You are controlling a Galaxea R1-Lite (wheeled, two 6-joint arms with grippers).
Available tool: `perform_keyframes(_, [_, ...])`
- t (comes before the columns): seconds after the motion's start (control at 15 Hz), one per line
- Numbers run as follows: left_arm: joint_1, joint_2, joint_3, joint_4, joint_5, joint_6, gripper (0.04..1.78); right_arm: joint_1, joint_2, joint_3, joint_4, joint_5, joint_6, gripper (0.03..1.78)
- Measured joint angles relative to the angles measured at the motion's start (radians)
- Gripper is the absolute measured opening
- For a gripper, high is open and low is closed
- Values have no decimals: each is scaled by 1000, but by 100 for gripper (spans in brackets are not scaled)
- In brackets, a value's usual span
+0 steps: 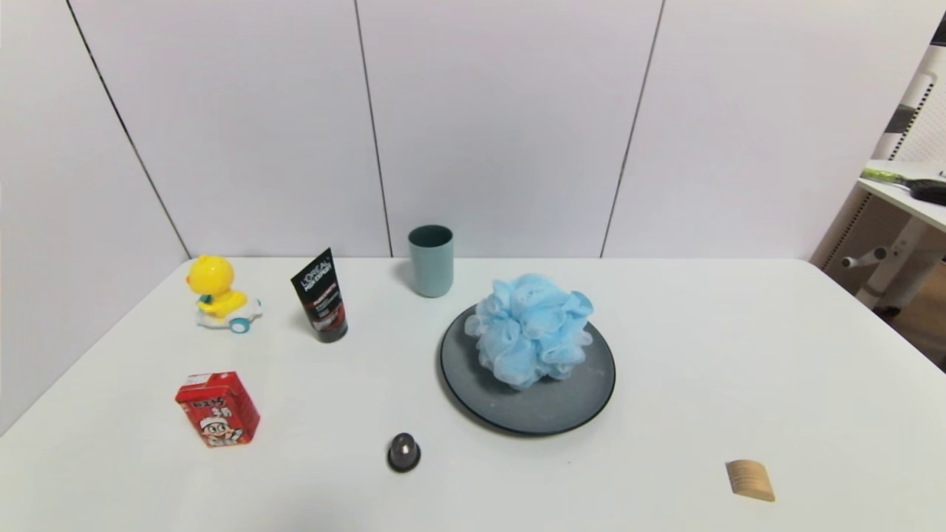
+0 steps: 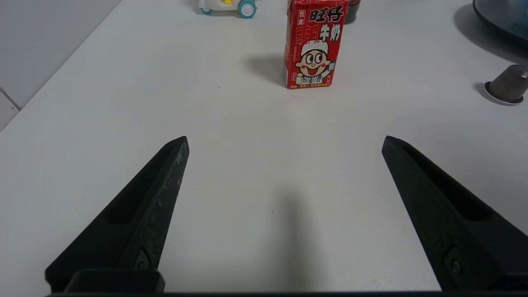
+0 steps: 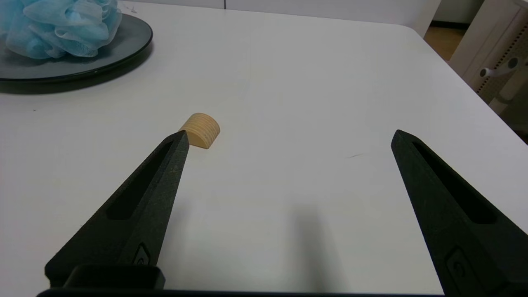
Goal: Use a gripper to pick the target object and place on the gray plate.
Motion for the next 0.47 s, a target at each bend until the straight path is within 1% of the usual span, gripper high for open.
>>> perform_keyframes(0.13, [0, 0, 0, 0, 0, 0, 169, 0, 0, 0, 2, 2, 40, 169])
perform_keyframes(0.2, [0, 0, 0, 0, 0, 0, 169, 0, 0, 0, 2, 4, 49, 169])
perform_keyframes(0.47, [0, 0, 0, 0, 0, 0, 169, 0, 0, -1, 2, 1, 54, 169])
